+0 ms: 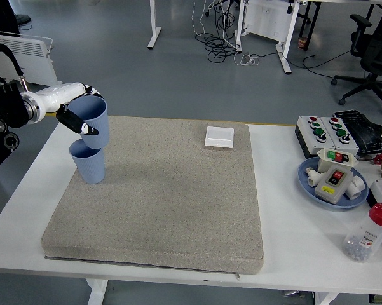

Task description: Push cup pick cup insert cup

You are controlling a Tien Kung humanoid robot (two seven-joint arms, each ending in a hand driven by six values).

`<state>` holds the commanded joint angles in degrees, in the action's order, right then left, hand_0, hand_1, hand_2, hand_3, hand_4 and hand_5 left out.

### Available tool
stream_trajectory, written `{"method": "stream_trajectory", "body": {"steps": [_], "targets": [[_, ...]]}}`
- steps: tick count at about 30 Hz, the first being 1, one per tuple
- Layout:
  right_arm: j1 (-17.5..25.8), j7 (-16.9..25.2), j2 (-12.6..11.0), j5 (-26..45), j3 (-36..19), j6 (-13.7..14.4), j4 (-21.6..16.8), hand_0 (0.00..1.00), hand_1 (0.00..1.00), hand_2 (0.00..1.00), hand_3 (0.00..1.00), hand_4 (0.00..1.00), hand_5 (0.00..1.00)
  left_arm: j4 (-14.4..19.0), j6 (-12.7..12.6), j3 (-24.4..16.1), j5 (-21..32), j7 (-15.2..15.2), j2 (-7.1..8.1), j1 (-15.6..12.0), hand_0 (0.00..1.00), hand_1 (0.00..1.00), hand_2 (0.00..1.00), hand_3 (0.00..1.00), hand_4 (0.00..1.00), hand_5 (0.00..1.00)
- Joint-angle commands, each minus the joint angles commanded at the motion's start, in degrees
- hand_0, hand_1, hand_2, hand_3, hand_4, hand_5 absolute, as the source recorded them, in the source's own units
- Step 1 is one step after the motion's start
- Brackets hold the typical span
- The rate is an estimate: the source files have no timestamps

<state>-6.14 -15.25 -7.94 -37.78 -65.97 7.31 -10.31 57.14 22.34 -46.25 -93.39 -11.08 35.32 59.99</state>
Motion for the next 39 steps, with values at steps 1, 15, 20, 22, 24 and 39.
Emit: {"method": "stream_trajectory", "body": {"steps": [1, 15, 20, 22, 24, 39], "targets": [[0.0, 0.0, 0.0, 0.0, 0.0, 0.0, 0.0, 0.723, 0.648, 0.644, 0.574, 0.121, 0.465, -0.2, 0.0, 0.0, 0.0, 0.0, -0.01, 0.0, 0.49, 0.504, 0.499, 0.46, 0.52, 0.002], [-0.4, 0.0, -0.1, 0.0, 0.1, 0.0, 0.0, 0.723, 0.648, 0.644, 0.575, 0.121, 0.467, -5.2, -0.4, 1.5, -0.1, 0.8, -0.87, 0.5, 0.487, 0.51, 0.506, 0.466, 0.53, 0.002], [-0.4, 0.0, -0.1, 0.0, 0.1, 0.0, 0.0, 0.723, 0.649, 0.644, 0.574, 0.121, 0.466, -6.3, -0.6, 1.6, -0.2, 0.9, -1.0, 0.7, 0.488, 0.511, 0.506, 0.465, 0.528, 0.002], [-0.4, 0.0, -0.1, -0.1, 0.0, 0.0, 0.0, 0.723, 0.649, 0.644, 0.574, 0.121, 0.466, -6.7, -0.6, 1.8, -0.2, 1.0, -1.06, 0.9, 0.488, 0.511, 0.506, 0.465, 0.528, 0.002], [-0.5, 0.0, -0.1, -0.1, 0.0, 0.0, 0.0, 0.723, 0.648, 0.644, 0.574, 0.121, 0.468, -7.0, -0.6, 1.9, -0.1, 1.1, -1.12, 0.9, 0.484, 0.513, 0.51, 0.467, 0.536, 0.002], [-0.6, -0.1, -0.1, -0.4, -0.2, 0.0, 0.0, 0.722, 0.649, 0.644, 0.575, 0.12, 0.467, -8.5, -0.7, 2.9, 1.1, 1.6, -1.53, 1.1, 0.474, 0.524, 0.541, 0.486, 0.578, 0.002]]}}
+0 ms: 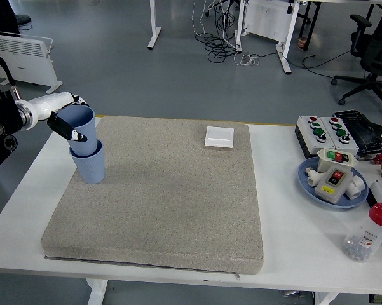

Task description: Push cup pick cup insert cup

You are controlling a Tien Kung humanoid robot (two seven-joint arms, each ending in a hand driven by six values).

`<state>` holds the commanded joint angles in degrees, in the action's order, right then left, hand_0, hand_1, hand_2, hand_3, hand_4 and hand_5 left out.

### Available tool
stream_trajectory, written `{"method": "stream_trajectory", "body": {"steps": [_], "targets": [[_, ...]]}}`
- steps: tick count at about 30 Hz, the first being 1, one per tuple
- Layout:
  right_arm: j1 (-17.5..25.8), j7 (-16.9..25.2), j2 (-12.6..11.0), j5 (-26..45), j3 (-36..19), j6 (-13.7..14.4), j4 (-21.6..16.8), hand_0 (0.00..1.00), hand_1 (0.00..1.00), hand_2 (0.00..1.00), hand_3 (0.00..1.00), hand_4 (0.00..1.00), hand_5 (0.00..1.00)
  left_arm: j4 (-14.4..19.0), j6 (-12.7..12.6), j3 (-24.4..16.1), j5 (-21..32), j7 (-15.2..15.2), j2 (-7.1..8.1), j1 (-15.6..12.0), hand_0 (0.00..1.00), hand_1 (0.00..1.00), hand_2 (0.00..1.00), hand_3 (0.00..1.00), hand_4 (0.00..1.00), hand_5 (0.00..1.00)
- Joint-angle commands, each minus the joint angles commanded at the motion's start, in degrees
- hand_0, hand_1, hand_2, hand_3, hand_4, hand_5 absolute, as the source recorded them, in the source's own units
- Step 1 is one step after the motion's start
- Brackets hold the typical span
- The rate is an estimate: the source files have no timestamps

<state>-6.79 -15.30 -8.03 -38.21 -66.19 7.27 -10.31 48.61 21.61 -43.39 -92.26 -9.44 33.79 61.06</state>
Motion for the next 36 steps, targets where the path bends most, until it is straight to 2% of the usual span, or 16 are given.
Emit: {"method": "stream_trajectory", "body": {"steps": [2, 3, 8, 9, 14, 15, 23, 32, 33, 35, 36], "targets": [[0.0, 0.0, 0.0, -0.1, 0.0, 0.0, 0.0, 0.722, 0.649, 0.644, 0.575, 0.12, 0.467, -0.1, -0.1, 0.1, 0.0, 0.3, -0.03, 0.0, 0.474, 0.524, 0.541, 0.486, 0.578, 0.002], [0.0, 0.0, 0.0, -0.1, -0.1, 0.0, 0.0, 0.722, 0.65, 0.644, 0.574, 0.121, 0.467, -0.2, -0.1, 0.1, -0.1, 0.4, -0.02, 0.0, 0.581, 0.738, 0.876, 0.77, 0.882, 0.258], [0.0, 0.0, 0.0, -0.2, -0.1, 0.0, 0.0, 0.722, 0.65, 0.644, 0.574, 0.121, 0.467, -0.4, -0.2, 0.1, -0.2, 0.8, -0.03, 0.0, 0.581, 0.738, 0.876, 0.77, 0.882, 0.258], [0.0, 0.0, 0.0, -0.2, -0.1, 0.0, 0.0, 0.722, 0.65, 0.643, 0.574, 0.12, 0.467, -0.5, -0.2, 0.1, -0.2, 0.8, -0.02, 0.0, 0.832, 0.896, 0.998, 0.932, 0.981, 0.386], [-0.1, 0.0, 0.0, -0.1, -0.1, 0.0, 0.0, 0.722, 0.65, 0.643, 0.574, 0.12, 0.467, -0.9, -0.1, -0.1, -0.2, 0.5, -0.05, 0.1, 0.832, 0.896, 0.998, 0.932, 0.981, 0.386], [-0.1, 0.0, 0.0, -0.1, -0.1, 0.0, 0.0, 0.722, 0.65, 0.644, 0.574, 0.12, 0.469, -1.0, -0.1, -0.1, -0.1, 0.5, -0.07, 0.0, 0.998, 0.998, 0.998, 0.998, 0.998, 0.426], [-0.2, 0.1, 0.0, 0.1, 0.0, 0.0, 0.0, 0.722, 0.649, 0.644, 0.574, 0.119, 0.47, -2.1, -1.5, -0.4, 0.5, 1.7, -0.11, -0.2, 0.998, 0.998, 0.998, 0.998, 0.998, 0.455], [-0.1, 0.1, -0.1, 0.1, 0.1, 0.0, 0.0, 0.722, 0.649, 0.644, 0.573, 0.119, 0.467, -1.5, -2.6, -1.6, 0.2, 2.5, 0.14, -0.5, 0.998, 0.998, 0.998, 0.998, 0.998, 0.475], [-0.1, 0.0, 0.0, 0.1, 0.1, 0.0, 0.0, 0.722, 0.649, 0.644, 0.573, 0.119, 0.467, -1.2, -3.0, -1.9, 0.2, 2.9, 0.17, -0.7, 0.998, 0.998, 0.998, 0.998, 0.998, 0.521], [0.0, 0.0, 0.0, 0.2, 0.1, 0.0, 0.0, 0.722, 0.649, 0.644, 0.573, 0.119, 0.467, -1.0, -3.7, -2.2, 0.2, 3.7, 0.2, -0.9, 0.998, 0.998, 0.998, 0.998, 0.998, 0.521], [0.0, 0.0, 0.0, 0.2, 0.1, 0.0, 0.0, 0.722, 0.649, 0.644, 0.573, 0.119, 0.467, -0.9, -5.3, -2.4, 1.0, 5.3, 0.29, -1.2, 0.998, 0.998, 0.998, 0.998, 0.998, 0.521]]}}
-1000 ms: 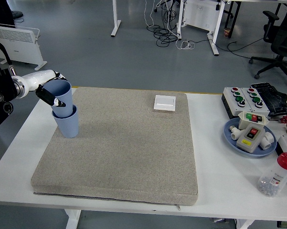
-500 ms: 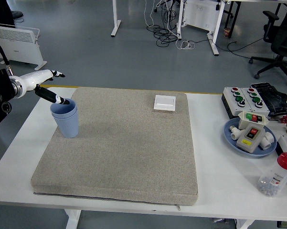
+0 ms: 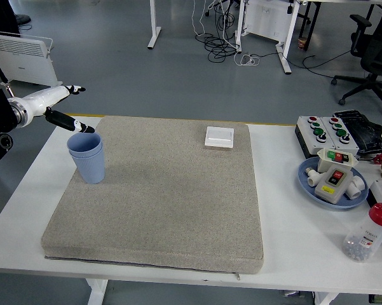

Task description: Push cup pick cup insert cup

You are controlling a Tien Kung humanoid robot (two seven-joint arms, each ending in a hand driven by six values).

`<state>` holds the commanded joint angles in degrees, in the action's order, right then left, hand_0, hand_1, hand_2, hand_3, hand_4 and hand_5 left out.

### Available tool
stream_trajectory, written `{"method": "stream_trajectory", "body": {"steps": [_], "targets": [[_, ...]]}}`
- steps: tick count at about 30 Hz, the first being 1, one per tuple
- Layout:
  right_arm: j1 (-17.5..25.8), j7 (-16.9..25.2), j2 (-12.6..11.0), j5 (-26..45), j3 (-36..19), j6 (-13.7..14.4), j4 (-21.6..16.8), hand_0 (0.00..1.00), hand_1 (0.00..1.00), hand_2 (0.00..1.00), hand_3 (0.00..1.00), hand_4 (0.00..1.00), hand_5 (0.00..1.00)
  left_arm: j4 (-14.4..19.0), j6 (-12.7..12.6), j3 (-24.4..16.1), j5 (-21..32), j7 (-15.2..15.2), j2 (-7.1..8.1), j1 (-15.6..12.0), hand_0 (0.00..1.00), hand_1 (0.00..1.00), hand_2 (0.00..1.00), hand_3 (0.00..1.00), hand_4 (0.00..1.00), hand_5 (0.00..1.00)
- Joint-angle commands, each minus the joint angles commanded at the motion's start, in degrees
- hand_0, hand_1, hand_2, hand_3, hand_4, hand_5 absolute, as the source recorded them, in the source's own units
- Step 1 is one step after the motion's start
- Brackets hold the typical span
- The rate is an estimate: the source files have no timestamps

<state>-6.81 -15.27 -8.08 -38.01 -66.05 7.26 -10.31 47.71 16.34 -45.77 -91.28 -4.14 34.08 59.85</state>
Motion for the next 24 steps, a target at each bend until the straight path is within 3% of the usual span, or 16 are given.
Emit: {"method": "stream_trajectory", "body": {"steps": [2, 3, 8, 9, 10, 14, 15, 18, 21, 22, 24], "targets": [[0.0, 0.0, 0.0, -0.1, -0.1, 0.0, 0.0, 0.722, 0.649, 0.644, 0.573, 0.119, 0.467, -0.2, -2.8, -0.6, 1.6, 2.9, 0.1, -0.7, 0.998, 0.998, 0.998, 0.998, 0.998, 0.521], [0.0, 0.0, 0.0, -0.1, -0.1, 0.0, 0.0, 0.722, 0.648, 0.644, 0.573, 0.119, 0.467, -0.2, -5.1, -1.4, 3.4, 5.2, 0.17, -1.4, 0.741, 0.711, 0.754, 0.725, 0.744, 0.595], [0.2, 0.1, 0.1, 0.0, -0.2, 0.0, 0.0, 0.722, 0.648, 0.644, 0.573, 0.119, 0.467, 1.6, -16.7, -8.5, 15.5, 17.5, 0.6, -4.8, 0.741, 0.711, 0.754, 0.725, 0.744, 0.595], [0.2, 0.1, 0.1, 0.0, -0.2, 0.0, 0.0, 0.723, 0.648, 0.644, 0.573, 0.12, 0.467, 1.9, -17.7, -9.2, 18.1, 19.6, 0.69, -5.2, 0.7, 0.684, 0.737, 0.638, 0.574, 0.826], [0.3, 0.0, 0.1, 0.0, -0.2, 0.0, 0.0, 0.723, 0.648, 0.644, 0.573, 0.12, 0.467, 3.0, -18.1, -10.6, 20.4, 19.9, 0.88, -6.1, 0.7, 0.684, 0.737, 0.638, 0.574, 0.826], [0.5, 0.0, 0.1, -0.1, -0.3, 0.0, 0.0, 0.723, 0.648, 0.644, 0.573, 0.12, 0.467, 8.4, -18.0, -16.9, 30.0, 16.3, 1.77, -11.2, 0.7, 0.684, 0.737, 0.638, 0.574, 0.826], [0.5, 0.0, 0.1, -0.2, -0.3, 0.0, 0.0, 0.722, 0.647, 0.644, 0.573, 0.119, 0.468, 9.0, -17.9, -17.5, 32.7, 16.1, 1.86, -11.8, 0.714, 0.7, 0.752, 0.659, 0.555, 0.922], [0.6, 0.0, 0.1, -0.2, -0.3, 0.0, 0.0, 0.722, 0.647, 0.644, 0.573, 0.119, 0.468, 11.4, -18.1, -20.2, 39.7, 15.2, 2.11, -14.6, 0.714, 0.7, 0.752, 0.659, 0.555, 0.922], [0.8, -0.1, 0.2, -0.6, -0.5, 0.0, 0.0, 0.722, 0.647, 0.644, 0.573, 0.119, 0.468, 15.7, -17.9, -26.5, 46.8, 9.9, 2.06, -21.0, 0.714, 0.7, 0.752, 0.659, 0.555, 0.922], [0.8, -0.1, 0.2, -0.7, -0.5, 0.0, 0.0, 0.723, 0.647, 0.644, 0.574, 0.12, 0.468, 16.5, -17.7, -28.4, 49.4, 8.3, 1.97, -22.7, 0.757, 0.732, 0.774, 0.729, 0.57, 0.998], [1.0, -0.1, 0.2, -0.7, -0.5, 0.0, 0.0, 0.723, 0.647, 0.644, 0.574, 0.12, 0.468, 18.4, -16.5, -31.9, 54.2, 5.2, 1.45, -26.2, 0.757, 0.732, 0.774, 0.729, 0.57, 0.998]]}}
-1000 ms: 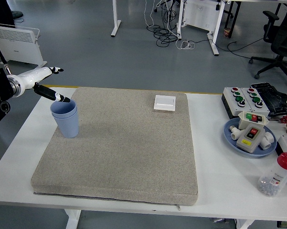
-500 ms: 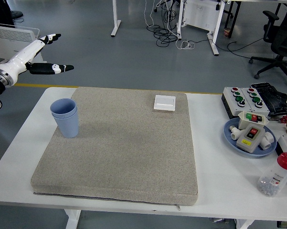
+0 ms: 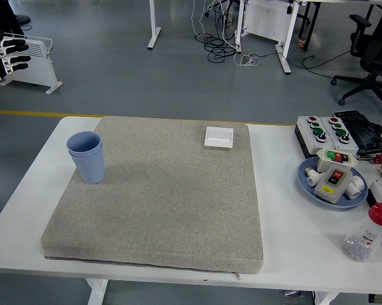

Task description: Push cup pick cup insert cup

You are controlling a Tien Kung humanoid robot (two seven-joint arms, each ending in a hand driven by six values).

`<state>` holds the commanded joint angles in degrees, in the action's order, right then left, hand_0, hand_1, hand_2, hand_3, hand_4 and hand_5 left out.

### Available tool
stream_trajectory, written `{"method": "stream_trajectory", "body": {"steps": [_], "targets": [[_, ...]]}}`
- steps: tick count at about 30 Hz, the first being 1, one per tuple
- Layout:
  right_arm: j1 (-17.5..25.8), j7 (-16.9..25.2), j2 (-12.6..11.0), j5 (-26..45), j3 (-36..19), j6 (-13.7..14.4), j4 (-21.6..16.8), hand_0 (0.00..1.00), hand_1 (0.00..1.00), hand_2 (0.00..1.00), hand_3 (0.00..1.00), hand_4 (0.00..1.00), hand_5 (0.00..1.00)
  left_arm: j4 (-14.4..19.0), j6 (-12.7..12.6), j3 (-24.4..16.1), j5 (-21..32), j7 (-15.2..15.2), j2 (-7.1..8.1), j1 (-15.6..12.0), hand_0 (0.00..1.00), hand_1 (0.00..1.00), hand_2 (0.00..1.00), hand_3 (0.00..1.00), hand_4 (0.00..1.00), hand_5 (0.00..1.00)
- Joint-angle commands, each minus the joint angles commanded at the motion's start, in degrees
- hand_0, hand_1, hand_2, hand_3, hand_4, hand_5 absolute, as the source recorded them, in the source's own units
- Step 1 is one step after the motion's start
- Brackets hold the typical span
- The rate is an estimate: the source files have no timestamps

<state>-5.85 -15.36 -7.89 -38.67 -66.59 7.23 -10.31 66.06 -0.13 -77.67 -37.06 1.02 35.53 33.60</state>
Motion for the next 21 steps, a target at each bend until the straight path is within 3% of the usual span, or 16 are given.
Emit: {"method": "stream_trajectory", "body": {"steps": [3, 4, 9, 15, 19, 21], "targets": [[0.0, 0.0, 0.0, 0.0, -0.1, 0.0, 0.0, 0.723, 0.647, 0.644, 0.574, 0.12, 0.468, 1.9, 0.9, -4.7, 7.1, -3.2, -0.88, -5.5, 0.757, 0.732, 0.774, 0.729, 0.57, 0.998], [0.0, 0.0, 0.0, 0.0, -0.1, 0.0, 0.0, 0.723, 0.647, 0.644, 0.574, 0.12, 0.468, 2.6, 1.3, -6.3, 9.3, -4.3, -1.48, -7.5, 0.778, 0.762, 0.799, 0.791, 0.588, 0.998], [-0.2, 0.1, 0.1, 0.0, -0.3, 0.0, 0.0, 0.723, 0.647, 0.644, 0.574, 0.12, 0.468, 4.6, 3.7, -10.5, 21.6, -5.7, -4.7, -15.2, 0.778, 0.762, 0.799, 0.791, 0.588, 0.998], [-0.4, 0.0, 0.1, -0.7, -0.6, -0.1, 0.0, 0.723, 0.647, 0.644, 0.573, 0.12, 0.467, 5.3, 6.2, -11.2, 36.1, 0.8, -9.48, -18.9, 0.792, 0.787, 0.828, 0.804, 0.587, 0.998], [-0.5, 0.0, 0.1, -0.7, -0.6, -0.1, 0.0, 0.723, 0.647, 0.644, 0.574, 0.121, 0.467, 5.9, 7.1, -12.1, 45.2, 1.0, -12.18, -21.0, 0.798, 0.792, 0.829, 0.807, 0.579, 0.998], [-0.6, 0.0, 0.1, -0.5, -0.5, -0.1, 0.0, 0.723, 0.647, 0.644, 0.574, 0.121, 0.467, 5.9, 7.8, -12.6, 46.6, 0.3, -13.41, -21.9, 0.798, 0.792, 0.829, 0.807, 0.579, 0.998]]}}
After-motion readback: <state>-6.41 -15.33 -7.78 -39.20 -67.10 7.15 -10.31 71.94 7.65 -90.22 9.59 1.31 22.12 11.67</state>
